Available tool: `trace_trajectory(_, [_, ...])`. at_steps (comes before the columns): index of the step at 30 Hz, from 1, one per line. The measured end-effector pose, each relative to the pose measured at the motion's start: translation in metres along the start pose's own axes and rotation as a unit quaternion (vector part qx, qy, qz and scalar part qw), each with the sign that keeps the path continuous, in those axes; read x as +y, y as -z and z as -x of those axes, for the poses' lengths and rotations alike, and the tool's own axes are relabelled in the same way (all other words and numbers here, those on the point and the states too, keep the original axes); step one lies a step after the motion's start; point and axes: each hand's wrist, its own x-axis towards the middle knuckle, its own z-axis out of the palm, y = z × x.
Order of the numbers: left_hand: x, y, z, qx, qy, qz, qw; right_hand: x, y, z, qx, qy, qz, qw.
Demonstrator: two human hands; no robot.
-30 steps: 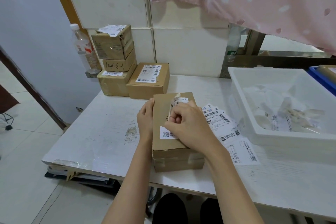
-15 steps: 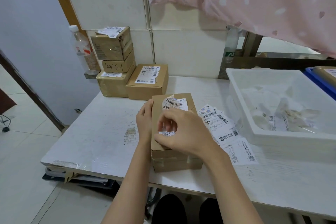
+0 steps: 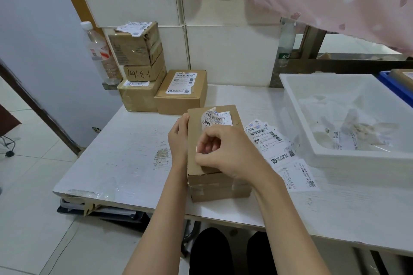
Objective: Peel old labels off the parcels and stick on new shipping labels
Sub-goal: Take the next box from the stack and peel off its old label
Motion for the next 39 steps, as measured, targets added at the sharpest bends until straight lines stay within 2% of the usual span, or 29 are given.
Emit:
trace_trajectory(5, [0.004, -0.001, 0.004, 0.018, 0.039, 0.055, 0.998, 0.000, 0.000, 0.002, 0.005, -0.001, -0.018, 1.000])
trace_trajectory(12, [0.009, -0.001, 0.007, 0.014, 0.042, 0.055, 0.997, 0.003, 0.004, 0.002, 0.026, 0.004, -0.040, 0.999])
trace_trajectory(19, [0.010, -0.001, 0.009, 0.007, 0.062, 0.072, 0.995, 0.000, 0.006, 0.007, -0.012, 0.006, -0.038, 0.999])
trace_trajectory(27, [0.010, -0.001, 0.007, 0.012, 0.054, 0.058, 0.997, 0.007, -0.002, 0.006, 0.068, 0.025, -0.028, 0.997])
trace_trajectory(29, [0.010, 0.000, 0.008, 0.012, 0.059, 0.064, 0.996, 0.009, 0.000, 0.006, 0.062, 0.027, -0.031, 0.997])
trace_trajectory(34, [0.006, -0.001, 0.006, 0.003, 0.002, 0.016, 1.000, 0.005, 0.000, 0.010, 0.027, 0.022, -0.013, 0.999])
trace_trajectory(39, [0.010, 0.000, 0.007, -0.001, 0.029, 0.037, 0.999, 0.005, -0.005, 0.011, 0.040, 0.035, 0.028, 0.998])
